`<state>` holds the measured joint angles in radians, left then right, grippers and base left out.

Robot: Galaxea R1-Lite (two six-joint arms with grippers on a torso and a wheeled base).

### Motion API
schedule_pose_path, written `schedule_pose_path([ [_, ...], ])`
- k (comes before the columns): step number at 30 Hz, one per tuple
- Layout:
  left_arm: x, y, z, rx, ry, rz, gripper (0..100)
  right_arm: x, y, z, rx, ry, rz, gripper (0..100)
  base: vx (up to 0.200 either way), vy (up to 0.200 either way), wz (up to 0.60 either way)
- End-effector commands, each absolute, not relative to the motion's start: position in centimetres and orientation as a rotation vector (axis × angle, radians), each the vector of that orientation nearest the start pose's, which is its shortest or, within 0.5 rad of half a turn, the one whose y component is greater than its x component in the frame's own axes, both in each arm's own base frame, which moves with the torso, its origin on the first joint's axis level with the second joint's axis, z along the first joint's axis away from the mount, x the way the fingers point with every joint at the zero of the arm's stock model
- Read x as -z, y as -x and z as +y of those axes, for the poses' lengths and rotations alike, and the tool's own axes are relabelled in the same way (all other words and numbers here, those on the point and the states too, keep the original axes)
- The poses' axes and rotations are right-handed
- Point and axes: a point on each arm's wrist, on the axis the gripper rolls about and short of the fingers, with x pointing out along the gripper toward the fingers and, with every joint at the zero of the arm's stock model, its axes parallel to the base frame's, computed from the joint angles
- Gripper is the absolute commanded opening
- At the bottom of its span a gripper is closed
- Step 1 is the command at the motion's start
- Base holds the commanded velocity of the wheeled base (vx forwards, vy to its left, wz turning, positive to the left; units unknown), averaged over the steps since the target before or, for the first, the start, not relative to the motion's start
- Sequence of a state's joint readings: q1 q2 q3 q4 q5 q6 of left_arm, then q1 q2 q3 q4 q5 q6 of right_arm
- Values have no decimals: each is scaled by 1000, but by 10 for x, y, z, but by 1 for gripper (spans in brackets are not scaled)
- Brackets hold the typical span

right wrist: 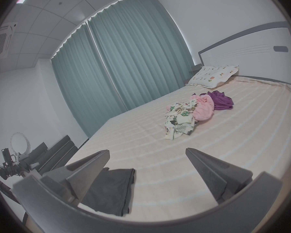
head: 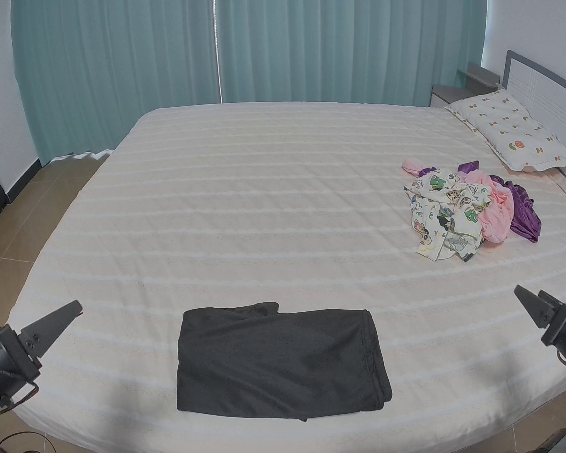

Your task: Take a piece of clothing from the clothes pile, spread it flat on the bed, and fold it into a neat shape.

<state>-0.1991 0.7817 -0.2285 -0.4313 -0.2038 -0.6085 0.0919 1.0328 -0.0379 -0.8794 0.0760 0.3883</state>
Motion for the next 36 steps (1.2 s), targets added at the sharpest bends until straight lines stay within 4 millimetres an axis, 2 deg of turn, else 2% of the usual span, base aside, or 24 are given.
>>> schedule_pose_path([
  [1, -146, -9, -6, 366, 514, 102, 100, -133, -15, 2, -135, -322, 3, 100, 0, 0, 0],
  [6, -128, 14, -1, 356, 431, 52, 100, -112, 14, 1, -142, -289, 10, 100, 0, 0, 0],
  [11, -112, 24, 3, 285, 351, 18, 100, -97, 26, 1, -109, -223, -17, 100, 0, 0, 0],
  [17, -101, 19, 4, 175, 299, 9, 100, -82, 25, 2, -118, -180, -8, 100, 0, 0, 0],
  [28, -106, 20, 7, -137, 221, -52, 100, -82, 24, 3, -120, -112, 2, 100, 0, 0, 0],
  [36, -88, 24, 5, -225, 134, 3, 100, -83, 24, 2, -69, -112, 7, 100, 0, 0, 0],
])
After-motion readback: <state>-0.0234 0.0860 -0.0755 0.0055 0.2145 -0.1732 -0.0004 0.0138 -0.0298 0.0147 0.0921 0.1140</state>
